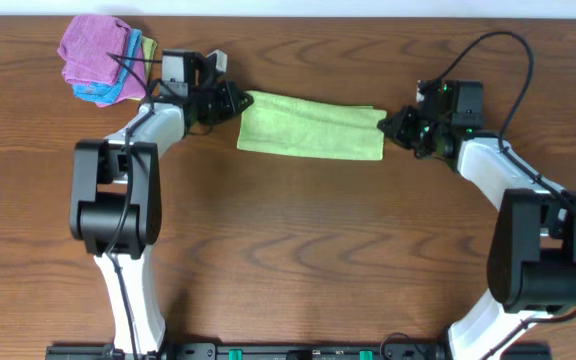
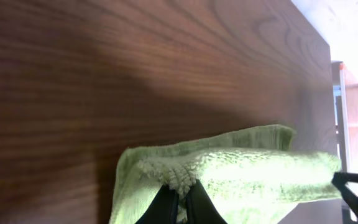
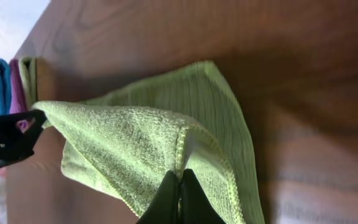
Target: Fold the cloth
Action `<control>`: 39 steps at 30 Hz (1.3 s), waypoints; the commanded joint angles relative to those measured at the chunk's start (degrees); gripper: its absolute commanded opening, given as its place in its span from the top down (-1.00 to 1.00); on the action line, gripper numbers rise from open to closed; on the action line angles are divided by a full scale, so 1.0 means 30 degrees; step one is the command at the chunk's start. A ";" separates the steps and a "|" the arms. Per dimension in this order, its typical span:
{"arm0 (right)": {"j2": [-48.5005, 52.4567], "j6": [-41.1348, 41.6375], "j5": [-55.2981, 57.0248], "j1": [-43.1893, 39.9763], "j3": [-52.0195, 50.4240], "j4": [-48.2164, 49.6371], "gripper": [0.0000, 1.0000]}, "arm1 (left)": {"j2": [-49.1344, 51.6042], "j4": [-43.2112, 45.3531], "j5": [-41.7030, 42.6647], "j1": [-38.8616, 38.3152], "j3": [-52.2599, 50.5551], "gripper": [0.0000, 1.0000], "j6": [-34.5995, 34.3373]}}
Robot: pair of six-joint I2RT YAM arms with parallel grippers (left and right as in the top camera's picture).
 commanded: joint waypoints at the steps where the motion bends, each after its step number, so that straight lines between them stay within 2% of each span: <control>1: 0.0306 0.0262 0.0503 0.0051 0.0590 -0.0335 0.97 | 0.0678 -0.0962 0.0328 0.0044 0.1413 0.89 0.0219; 11: 0.0306 -0.0219 0.0707 0.0095 0.0583 -0.3774 0.96 | 0.0597 -0.5916 -0.0670 0.0066 0.1588 0.89 0.2630; 16: 0.0313 -0.0393 0.1078 0.0211 0.0583 -0.3730 0.95 | 0.0597 -0.6251 -0.0911 0.0066 0.1617 0.89 0.3016; 17: 0.0306 -0.0393 0.1071 0.0211 0.0583 -0.3738 0.64 | 0.0597 -0.6251 -0.0918 0.0066 0.1632 0.89 0.3067; 18: 0.0306 -0.0401 0.1064 0.0211 0.0583 -0.3738 0.15 | 0.0590 -0.6258 -0.0903 0.0066 0.1647 0.71 0.3067; 19: 0.0306 -0.0415 0.1064 0.0211 0.0583 -0.3738 -0.07 | 0.0590 -0.6273 -0.0831 0.0066 0.1668 0.48 0.3067; 21: 0.0306 -0.0481 0.0969 0.0204 0.0590 -0.3687 -0.52 | 0.0474 -0.6710 -0.0481 0.0087 0.1960 0.33 0.3636; 22: 0.0306 -0.0576 0.0882 0.0204 0.0597 -0.3643 -0.64 | 0.0291 -0.7322 -0.0408 0.0080 0.2317 0.10 0.4335; 26: 0.0306 -0.1180 0.0532 0.0204 0.1115 -0.3592 -0.58 | -0.0838 -0.9872 -0.2630 -0.0102 0.3789 -0.07 0.6666; 30: 0.0306 -0.1180 0.0481 0.0219 0.1880 -0.3701 -0.43 | -0.2324 -1.0258 -0.5085 -0.0532 0.4357 -0.04 0.8058; 32: 0.0306 -0.1180 0.0481 0.0219 0.2084 -0.3716 -0.43 | -0.2645 -1.0178 -0.6200 -0.0765 0.4357 -0.05 0.8102; 34: 0.0306 -0.1188 0.0474 0.0233 0.2157 -0.3759 -0.45 | -0.2688 -1.0251 -0.6455 -0.1005 0.4357 -0.13 0.8313; 39: 0.0306 -0.1785 0.1304 0.0678 0.2157 -0.4437 -0.37 | -0.2506 -1.0673 -0.6317 -0.1647 0.4342 -0.11 0.8422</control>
